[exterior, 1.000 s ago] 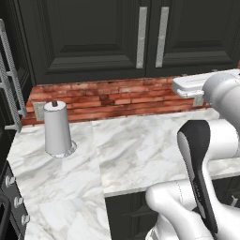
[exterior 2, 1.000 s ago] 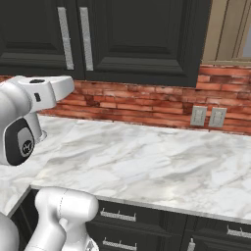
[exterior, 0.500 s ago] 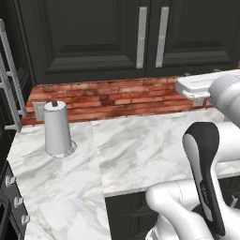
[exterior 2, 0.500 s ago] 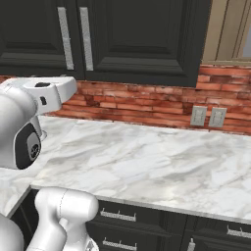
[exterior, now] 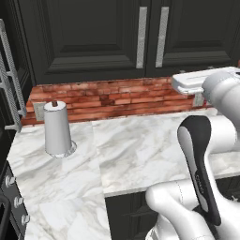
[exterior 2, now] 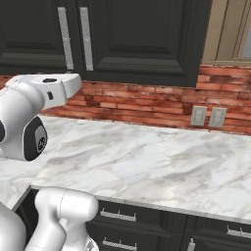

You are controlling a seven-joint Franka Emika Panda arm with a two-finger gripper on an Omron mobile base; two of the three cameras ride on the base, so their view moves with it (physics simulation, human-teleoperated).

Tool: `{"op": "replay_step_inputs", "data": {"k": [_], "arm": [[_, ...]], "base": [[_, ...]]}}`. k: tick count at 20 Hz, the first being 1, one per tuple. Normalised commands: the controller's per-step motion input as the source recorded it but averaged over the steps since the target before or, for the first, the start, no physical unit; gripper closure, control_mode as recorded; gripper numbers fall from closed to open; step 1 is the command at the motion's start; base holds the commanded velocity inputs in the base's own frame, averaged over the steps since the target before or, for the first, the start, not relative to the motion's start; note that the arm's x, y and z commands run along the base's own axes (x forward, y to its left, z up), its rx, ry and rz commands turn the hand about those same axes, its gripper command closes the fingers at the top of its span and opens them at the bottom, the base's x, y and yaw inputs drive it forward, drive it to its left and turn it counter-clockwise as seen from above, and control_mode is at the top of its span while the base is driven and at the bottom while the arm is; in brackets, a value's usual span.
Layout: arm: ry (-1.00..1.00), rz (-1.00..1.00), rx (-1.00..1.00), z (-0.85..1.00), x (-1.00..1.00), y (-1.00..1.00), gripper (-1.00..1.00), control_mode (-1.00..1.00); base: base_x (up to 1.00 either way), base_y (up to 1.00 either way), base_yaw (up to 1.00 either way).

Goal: Open the cabinet directly in front. Then move the beer and the cup to the dining counter with the jar on it.

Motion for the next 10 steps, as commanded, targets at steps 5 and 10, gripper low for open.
{"op": "replay_step_inputs", "data": {"k": [5,10], "arm": [[0.04,0.0,0.0,0.0,0.64,0.0,-1.0,-1.0],[0.08,0.0,0.0,0.0,0.76,0.0,-1.0,-1.0]], "base": [[0.0,0.0,0.0],[0.0,0.0,0.0]]}}
